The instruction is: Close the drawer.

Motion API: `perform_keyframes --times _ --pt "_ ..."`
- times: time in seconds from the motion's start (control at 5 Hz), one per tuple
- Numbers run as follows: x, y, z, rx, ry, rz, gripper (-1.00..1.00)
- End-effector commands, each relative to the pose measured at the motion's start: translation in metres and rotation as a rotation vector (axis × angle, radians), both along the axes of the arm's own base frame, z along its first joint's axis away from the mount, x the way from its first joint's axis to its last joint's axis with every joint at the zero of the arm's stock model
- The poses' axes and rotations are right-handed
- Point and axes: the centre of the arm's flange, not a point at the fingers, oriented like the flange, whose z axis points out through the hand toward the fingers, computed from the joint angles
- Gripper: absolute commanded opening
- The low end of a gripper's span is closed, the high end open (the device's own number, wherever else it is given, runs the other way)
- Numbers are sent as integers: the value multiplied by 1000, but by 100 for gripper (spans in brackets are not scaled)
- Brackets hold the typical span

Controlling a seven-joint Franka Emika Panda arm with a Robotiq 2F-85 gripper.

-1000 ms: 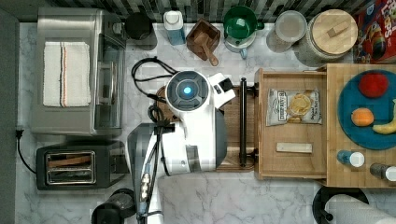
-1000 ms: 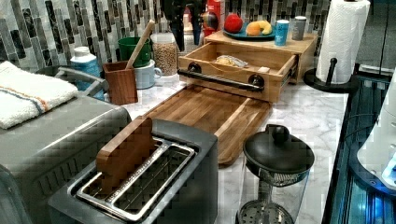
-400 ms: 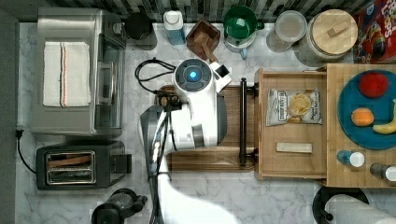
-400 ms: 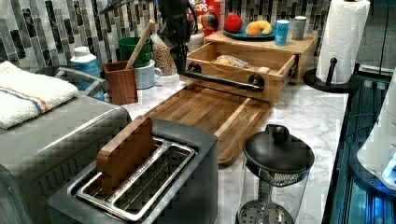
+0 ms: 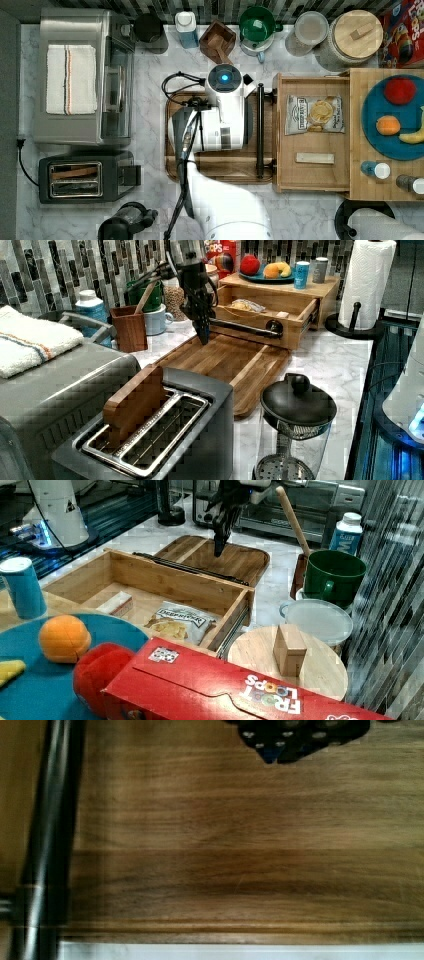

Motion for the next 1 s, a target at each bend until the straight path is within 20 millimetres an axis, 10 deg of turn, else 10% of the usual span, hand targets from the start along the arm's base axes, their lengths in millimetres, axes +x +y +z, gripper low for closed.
perform_keyframes --times 0.2,1.0 --pt "5 -44 46 -4 -214 104 -100" --pt "9 -156 56 -4 -217 74 -100"
